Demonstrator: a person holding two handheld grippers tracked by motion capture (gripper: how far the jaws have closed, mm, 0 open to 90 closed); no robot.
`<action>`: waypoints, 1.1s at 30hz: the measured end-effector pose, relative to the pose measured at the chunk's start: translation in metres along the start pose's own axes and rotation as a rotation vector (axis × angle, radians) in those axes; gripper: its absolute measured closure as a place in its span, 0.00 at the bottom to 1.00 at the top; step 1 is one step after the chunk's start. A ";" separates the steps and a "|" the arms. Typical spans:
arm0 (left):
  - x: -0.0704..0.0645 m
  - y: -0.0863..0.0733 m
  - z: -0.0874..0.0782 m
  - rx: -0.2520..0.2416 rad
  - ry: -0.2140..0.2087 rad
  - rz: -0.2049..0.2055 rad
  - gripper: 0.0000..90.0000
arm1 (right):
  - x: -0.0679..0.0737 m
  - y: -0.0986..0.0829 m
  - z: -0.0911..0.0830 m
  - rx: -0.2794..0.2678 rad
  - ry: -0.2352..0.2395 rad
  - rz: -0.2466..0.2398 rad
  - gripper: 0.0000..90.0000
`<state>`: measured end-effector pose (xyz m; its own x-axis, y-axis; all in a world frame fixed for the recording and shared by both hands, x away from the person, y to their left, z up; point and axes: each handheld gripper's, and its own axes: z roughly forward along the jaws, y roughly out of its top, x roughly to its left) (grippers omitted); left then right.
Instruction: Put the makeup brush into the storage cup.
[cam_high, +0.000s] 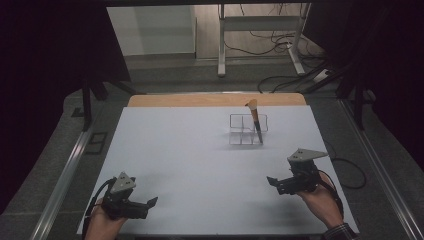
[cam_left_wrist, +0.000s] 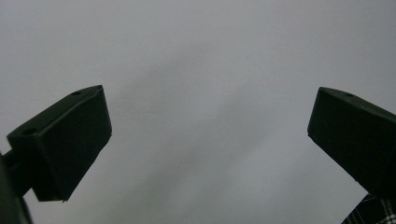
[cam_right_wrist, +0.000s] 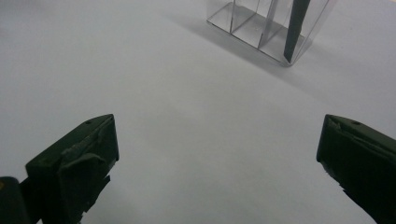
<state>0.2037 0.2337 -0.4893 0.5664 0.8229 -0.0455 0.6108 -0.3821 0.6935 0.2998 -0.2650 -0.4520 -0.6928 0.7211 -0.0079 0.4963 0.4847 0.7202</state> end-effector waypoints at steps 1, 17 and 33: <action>0.000 0.000 0.000 0.001 0.000 0.000 0.01 | 0.000 -0.001 -0.001 0.001 -0.002 0.001 0.00; 0.000 0.000 0.000 0.000 0.000 -0.001 0.00 | -0.002 -0.012 -0.012 0.019 -0.027 0.001 0.00; 0.000 0.000 0.000 0.002 0.001 0.001 0.00 | -0.003 -0.024 -0.025 0.020 -0.045 0.019 0.00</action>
<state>0.2038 0.2337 -0.4894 0.5662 0.8231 -0.0440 0.6112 -0.3834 0.6924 0.2772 -0.2915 -0.4519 -0.6587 0.7519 -0.0257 0.5203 0.4799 0.7064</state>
